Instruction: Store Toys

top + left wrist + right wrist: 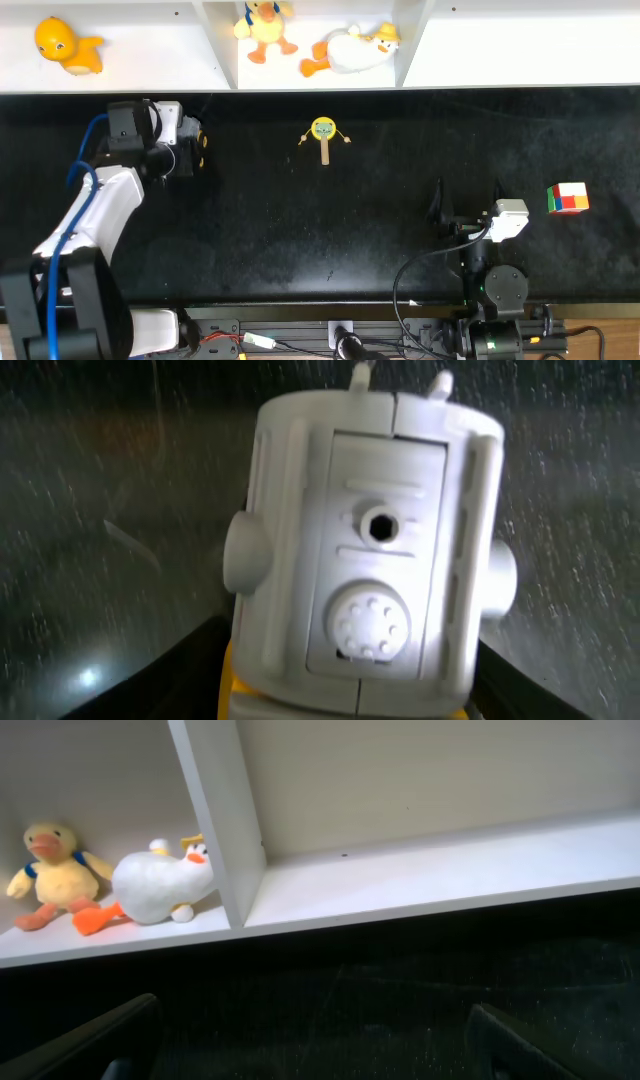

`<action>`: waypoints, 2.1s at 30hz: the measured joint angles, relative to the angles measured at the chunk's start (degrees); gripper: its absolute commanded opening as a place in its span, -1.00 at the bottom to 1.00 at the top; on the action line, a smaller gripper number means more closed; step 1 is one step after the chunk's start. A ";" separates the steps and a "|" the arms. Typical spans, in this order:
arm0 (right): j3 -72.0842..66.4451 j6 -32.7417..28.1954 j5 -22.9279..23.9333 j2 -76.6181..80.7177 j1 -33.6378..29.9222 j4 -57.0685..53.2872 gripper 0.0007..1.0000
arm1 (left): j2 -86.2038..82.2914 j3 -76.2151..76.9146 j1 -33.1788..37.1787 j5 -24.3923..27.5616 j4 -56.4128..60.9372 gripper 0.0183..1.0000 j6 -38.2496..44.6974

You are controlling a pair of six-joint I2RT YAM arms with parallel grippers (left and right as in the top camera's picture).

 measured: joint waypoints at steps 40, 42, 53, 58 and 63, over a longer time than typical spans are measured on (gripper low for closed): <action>0.00 0.00 0.00 0.00 0.00 0.04 0.99 | 8.48 19.74 -1.14 -1.66 9.92 -0.97 -5.77; 0.00 0.00 0.02 0.00 0.00 0.04 0.99 | 9.16 19.98 -1.14 -1.88 10.69 -0.97 -5.79; 0.00 0.02 -0.02 0.00 0.00 0.04 0.99 | 9.75 20.17 -1.22 -2.14 11.43 1.00 -5.73; 0.00 0.02 0.00 0.00 -0.02 0.02 0.99 | 9.92 20.17 -2.03 -2.29 11.15 1.00 -5.97; 0.00 0.00 0.00 0.00 0.00 0.04 0.99 | 9.86 20.20 -3.41 -3.82 8.66 1.00 -5.99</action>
